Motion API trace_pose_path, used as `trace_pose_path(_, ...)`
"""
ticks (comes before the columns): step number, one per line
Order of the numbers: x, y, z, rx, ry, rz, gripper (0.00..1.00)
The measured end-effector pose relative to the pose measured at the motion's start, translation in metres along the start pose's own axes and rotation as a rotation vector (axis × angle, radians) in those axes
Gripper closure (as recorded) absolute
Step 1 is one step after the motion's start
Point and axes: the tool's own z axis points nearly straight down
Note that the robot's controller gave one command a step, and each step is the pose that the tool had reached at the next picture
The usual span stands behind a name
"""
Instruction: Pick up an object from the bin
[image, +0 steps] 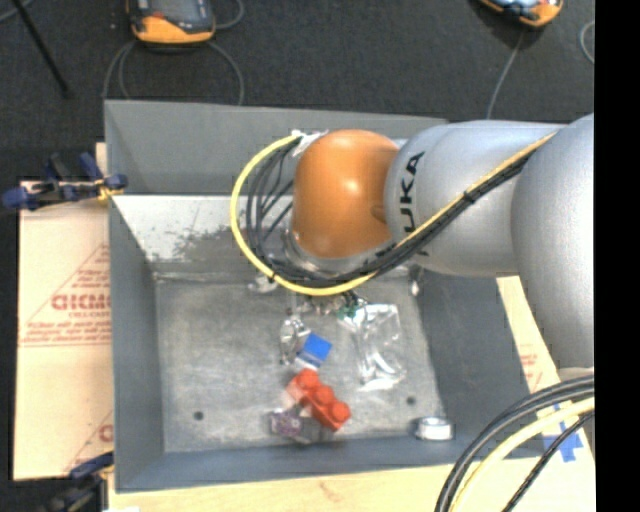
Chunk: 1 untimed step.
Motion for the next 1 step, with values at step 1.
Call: trace_pose_path(1, 0.0346, 0.0083, 0.0298, -0.002, -0.001, -0.24, 0.0)
